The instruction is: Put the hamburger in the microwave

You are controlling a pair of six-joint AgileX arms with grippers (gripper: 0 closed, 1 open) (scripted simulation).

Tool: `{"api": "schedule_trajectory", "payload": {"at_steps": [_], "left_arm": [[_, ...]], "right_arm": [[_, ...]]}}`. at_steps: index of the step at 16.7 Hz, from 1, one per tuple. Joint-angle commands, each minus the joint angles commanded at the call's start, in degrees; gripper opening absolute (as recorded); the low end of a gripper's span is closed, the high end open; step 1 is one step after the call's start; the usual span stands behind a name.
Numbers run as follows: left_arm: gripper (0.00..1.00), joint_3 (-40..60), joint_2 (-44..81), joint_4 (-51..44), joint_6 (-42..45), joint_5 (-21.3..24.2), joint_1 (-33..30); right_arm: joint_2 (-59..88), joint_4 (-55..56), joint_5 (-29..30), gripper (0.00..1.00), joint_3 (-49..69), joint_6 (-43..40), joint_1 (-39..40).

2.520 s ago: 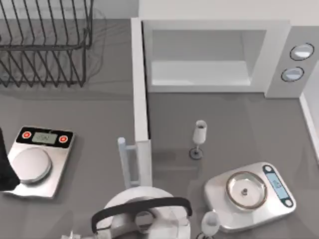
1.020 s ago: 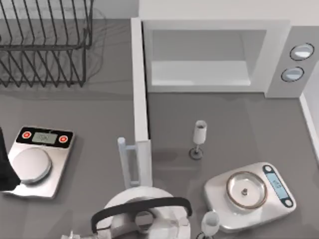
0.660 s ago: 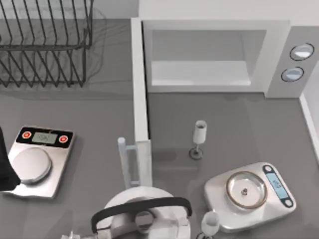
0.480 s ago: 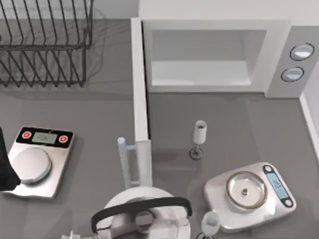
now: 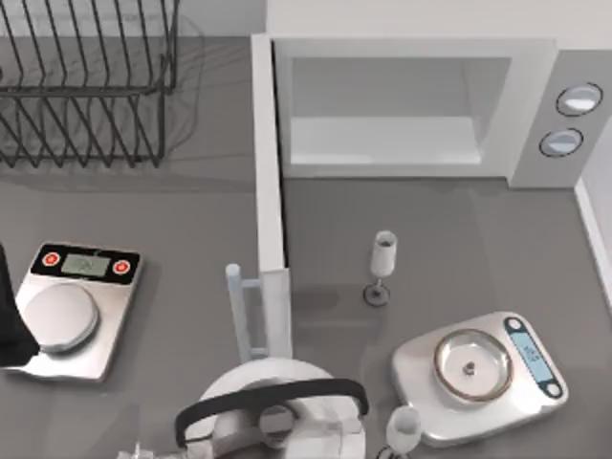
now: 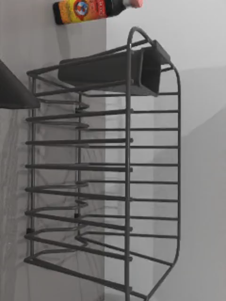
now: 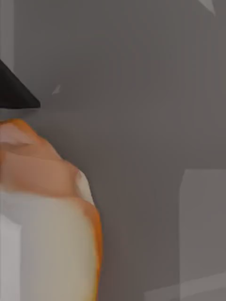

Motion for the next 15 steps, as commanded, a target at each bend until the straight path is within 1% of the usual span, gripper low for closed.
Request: {"api": "schedule_trajectory", "payload": {"at_steps": [3, 15], "left_arm": [[1.00, 0.00, 0.00, 0.00, 0.00, 0.00, 0.00], [1.00, 0.00, 0.00, 0.00, 0.00, 0.00, 0.00]], "right_arm": [[0.00, 0.00, 0.00, 1.00, 0.00, 0.00, 0.00], [0.00, 0.00, 0.00, 0.10, 0.00, 0.00, 0.00]]}}
